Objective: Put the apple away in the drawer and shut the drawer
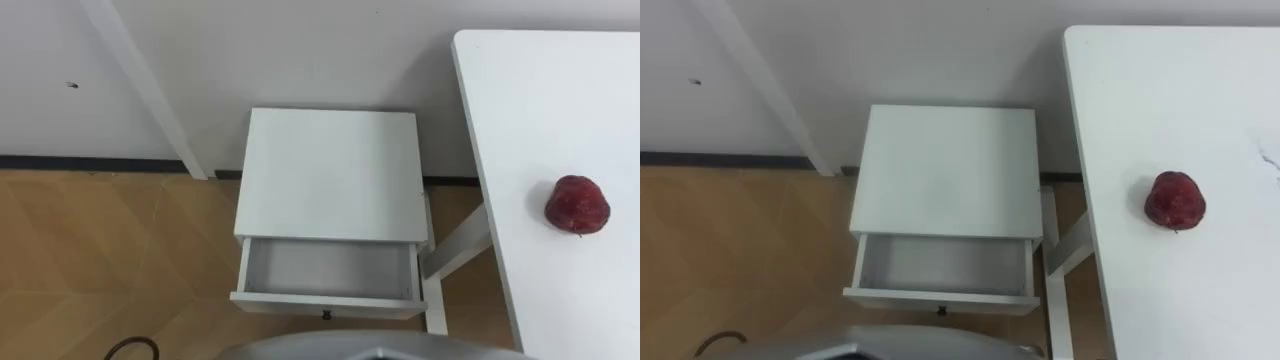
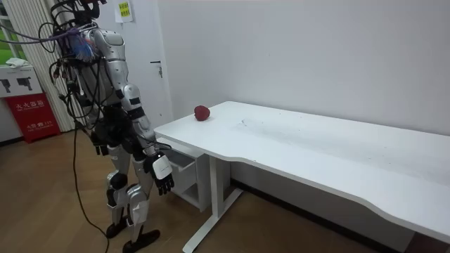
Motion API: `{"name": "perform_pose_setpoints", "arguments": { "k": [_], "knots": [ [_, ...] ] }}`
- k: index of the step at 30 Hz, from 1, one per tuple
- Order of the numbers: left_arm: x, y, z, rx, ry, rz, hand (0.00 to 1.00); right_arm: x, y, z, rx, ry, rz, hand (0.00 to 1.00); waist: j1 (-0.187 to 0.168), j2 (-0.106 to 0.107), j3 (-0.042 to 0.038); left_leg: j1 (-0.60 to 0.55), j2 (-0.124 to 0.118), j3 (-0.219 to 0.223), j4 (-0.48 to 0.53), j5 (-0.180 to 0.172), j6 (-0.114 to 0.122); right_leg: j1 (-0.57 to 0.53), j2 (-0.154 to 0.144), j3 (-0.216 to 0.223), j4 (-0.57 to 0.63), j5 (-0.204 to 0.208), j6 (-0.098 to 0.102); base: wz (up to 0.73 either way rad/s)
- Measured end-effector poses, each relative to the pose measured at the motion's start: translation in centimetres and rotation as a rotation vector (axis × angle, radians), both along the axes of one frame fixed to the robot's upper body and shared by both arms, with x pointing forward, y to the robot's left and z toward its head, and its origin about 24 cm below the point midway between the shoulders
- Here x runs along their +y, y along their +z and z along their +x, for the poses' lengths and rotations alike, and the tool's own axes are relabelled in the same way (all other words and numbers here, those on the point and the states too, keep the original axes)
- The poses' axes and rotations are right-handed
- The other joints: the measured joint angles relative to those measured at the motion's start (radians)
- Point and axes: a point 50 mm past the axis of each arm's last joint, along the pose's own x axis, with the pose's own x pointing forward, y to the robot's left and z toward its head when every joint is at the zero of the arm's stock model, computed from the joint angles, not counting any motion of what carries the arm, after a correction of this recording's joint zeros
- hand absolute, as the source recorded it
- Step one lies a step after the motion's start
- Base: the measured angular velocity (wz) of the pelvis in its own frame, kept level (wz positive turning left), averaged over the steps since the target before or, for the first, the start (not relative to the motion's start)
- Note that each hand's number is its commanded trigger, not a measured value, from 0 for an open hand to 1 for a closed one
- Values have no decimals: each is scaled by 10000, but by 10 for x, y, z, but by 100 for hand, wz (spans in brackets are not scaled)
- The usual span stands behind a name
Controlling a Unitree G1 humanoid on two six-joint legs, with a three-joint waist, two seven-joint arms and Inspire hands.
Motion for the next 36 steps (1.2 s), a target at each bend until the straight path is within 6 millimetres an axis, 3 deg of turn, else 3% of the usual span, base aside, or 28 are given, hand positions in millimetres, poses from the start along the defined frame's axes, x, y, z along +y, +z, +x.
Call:
{"name": "perform_pose_setpoints", "arguments": {
  "k": [10,16,19,27,36],
  "knots": [
    [3,1,5,-415,109,257,0,1,0,4,-800,-1855,210,0,35,-6,7,-41,17,105,8,-1,0,-154,10,203,42,3,-3,-4],
    [6,2,4,-511,485,337,0,0,0,4,-1909,-6246,455,0,-46,36,8,-63,22,259,26,-15,23,-144,-1,202,47,5,1,-1],
    [9,3,2,-673,914,493,0,-6,2,5,-2767,-8961,498,0,-336,91,25,-84,28,314,-10,-20,32,-154,-4,200,71,5,1,7],
    [25,9,-8,-1114,1970,1213,0,-33,10,3,-5103,-16184,-35,0,-821,158,-100,-88,13,330,19,-45,72,-169,-16,236,77,0,10,0],
    [28,11,0,-1663,2227,1302,0,-60,24,8,-6228,-19752,-1467,0,-854,97,-144,-216,39,487,17,-37,84,-341,-23,265,184,-1,11,-1]
  ]
}}
